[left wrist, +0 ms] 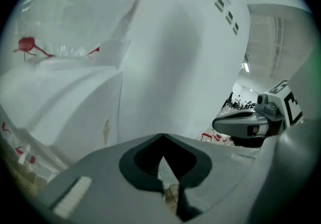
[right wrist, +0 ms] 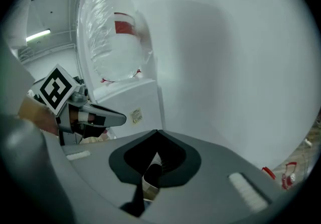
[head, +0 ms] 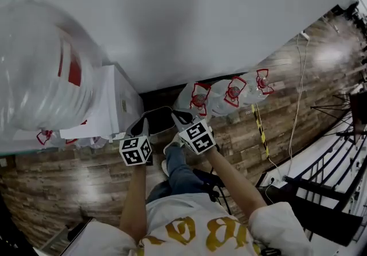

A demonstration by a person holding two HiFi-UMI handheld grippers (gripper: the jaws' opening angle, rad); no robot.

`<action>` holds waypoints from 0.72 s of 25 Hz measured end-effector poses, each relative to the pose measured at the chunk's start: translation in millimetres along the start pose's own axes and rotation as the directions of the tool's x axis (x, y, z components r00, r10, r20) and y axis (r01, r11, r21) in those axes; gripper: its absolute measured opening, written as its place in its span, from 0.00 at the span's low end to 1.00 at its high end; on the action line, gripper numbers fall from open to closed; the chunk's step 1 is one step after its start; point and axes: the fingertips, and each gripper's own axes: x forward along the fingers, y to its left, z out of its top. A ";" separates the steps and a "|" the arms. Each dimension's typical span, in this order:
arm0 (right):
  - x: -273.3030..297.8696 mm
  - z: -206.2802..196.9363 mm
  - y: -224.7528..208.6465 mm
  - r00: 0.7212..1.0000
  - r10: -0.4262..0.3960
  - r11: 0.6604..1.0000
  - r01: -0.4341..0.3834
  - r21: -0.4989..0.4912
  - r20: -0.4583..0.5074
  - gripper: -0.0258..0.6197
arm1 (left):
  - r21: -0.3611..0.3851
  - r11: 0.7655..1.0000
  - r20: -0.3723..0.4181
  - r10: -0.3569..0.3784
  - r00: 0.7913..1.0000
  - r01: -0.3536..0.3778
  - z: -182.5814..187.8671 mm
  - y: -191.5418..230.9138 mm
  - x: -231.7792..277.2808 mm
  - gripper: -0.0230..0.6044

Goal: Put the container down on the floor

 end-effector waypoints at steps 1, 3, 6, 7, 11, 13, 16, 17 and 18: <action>-6.6 4.9 4.4 1.000 0.002 1.000 -0.001 -0.006 0.008 0.09 | 0.012 1.000 0.008 -0.007 1.000 0.007 5.5 -4.1 -6.7 0.04; -20.4 10.1 15.8 1.000 0.004 1.000 -0.004 0.008 0.022 0.09 | 0.023 1.000 0.014 -0.019 1.000 0.019 12.8 -10.1 -22.7 0.04; -36.4 20.4 27.8 0.999 -0.010 1.000 0.009 0.022 0.043 0.09 | 0.010 0.999 0.060 -0.036 0.998 0.035 30.5 -13.6 -44.7 0.04; -40.9 26.2 31.8 0.999 -0.016 1.000 0.015 0.019 0.052 0.09 | 0.005 0.999 0.081 -0.038 0.996 0.038 37.7 -13.8 -51.9 0.04; -68.6 47.0 48.8 0.993 -0.061 0.998 0.062 -0.004 0.100 0.09 | -0.008 0.998 0.141 -0.066 0.988 0.067 54.1 -21.4 -81.3 0.04; -85.4 51.0 53.7 0.988 -0.095 0.995 0.093 0.018 0.123 0.09 | -0.034 0.995 0.153 -0.088 0.984 0.095 52.4 -29.5 -93.9 0.04; -100.4 52.9 59.8 0.976 -0.146 0.986 0.131 0.102 0.162 0.09 | -0.059 0.989 0.152 -0.124 0.980 0.135 50.7 -32.9 -110.5 0.04; -102.6 55.5 61.2 0.972 -0.159 0.984 0.142 0.106 0.171 0.09 | -0.040 0.989 0.149 -0.133 0.980 0.140 53.7 -32.4 -114.3 0.04; -104.3 57.8 63.3 0.970 -0.166 0.984 0.151 0.096 0.175 0.09 | -0.015 0.990 0.144 -0.139 0.980 0.143 56.2 -31.5 -117.5 0.04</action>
